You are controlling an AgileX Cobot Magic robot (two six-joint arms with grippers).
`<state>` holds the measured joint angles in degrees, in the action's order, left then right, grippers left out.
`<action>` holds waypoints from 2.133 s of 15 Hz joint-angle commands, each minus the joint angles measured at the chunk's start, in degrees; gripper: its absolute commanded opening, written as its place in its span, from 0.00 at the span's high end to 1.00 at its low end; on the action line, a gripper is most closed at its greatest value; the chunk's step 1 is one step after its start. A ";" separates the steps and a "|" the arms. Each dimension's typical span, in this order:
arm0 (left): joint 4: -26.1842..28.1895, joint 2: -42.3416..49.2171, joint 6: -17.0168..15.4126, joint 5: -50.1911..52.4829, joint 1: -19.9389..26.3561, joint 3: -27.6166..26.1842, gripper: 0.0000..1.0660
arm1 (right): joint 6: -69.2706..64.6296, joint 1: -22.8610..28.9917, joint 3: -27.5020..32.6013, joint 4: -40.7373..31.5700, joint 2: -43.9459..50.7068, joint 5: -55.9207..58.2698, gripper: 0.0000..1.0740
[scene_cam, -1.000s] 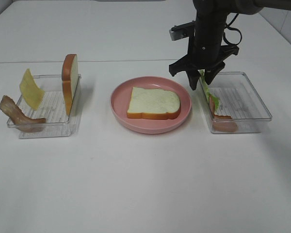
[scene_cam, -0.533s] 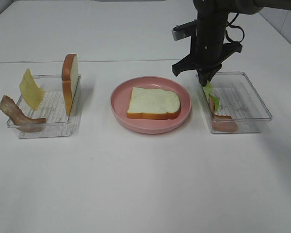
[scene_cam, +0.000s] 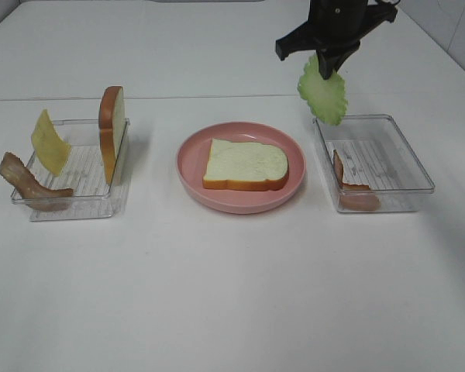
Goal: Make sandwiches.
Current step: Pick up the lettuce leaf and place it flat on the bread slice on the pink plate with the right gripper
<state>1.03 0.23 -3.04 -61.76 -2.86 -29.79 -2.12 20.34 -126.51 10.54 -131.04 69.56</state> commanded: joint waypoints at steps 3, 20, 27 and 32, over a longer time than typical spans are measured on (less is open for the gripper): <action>0.46 1.03 0.06 0.29 0.06 0.11 0.05 | 1.09 1.60 -0.92 -2.23 3.95 6.42 1.00; 0.46 1.03 0.06 0.29 0.06 0.11 0.05 | 2.46 14.04 -0.92 -18.39 -4.98 -0.57 1.00; 0.46 1.03 0.06 0.29 0.06 0.11 0.05 | -3.50 14.04 -0.92 0.86 -8.94 -2.46 1.00; 0.46 1.03 0.06 0.29 0.06 0.11 0.05 | -3.27 13.92 -0.92 0.63 -8.94 -3.72 1.00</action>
<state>1.03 0.23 -3.04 -61.76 -2.86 -29.79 -5.21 34.61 -127.14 10.66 -139.92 66.29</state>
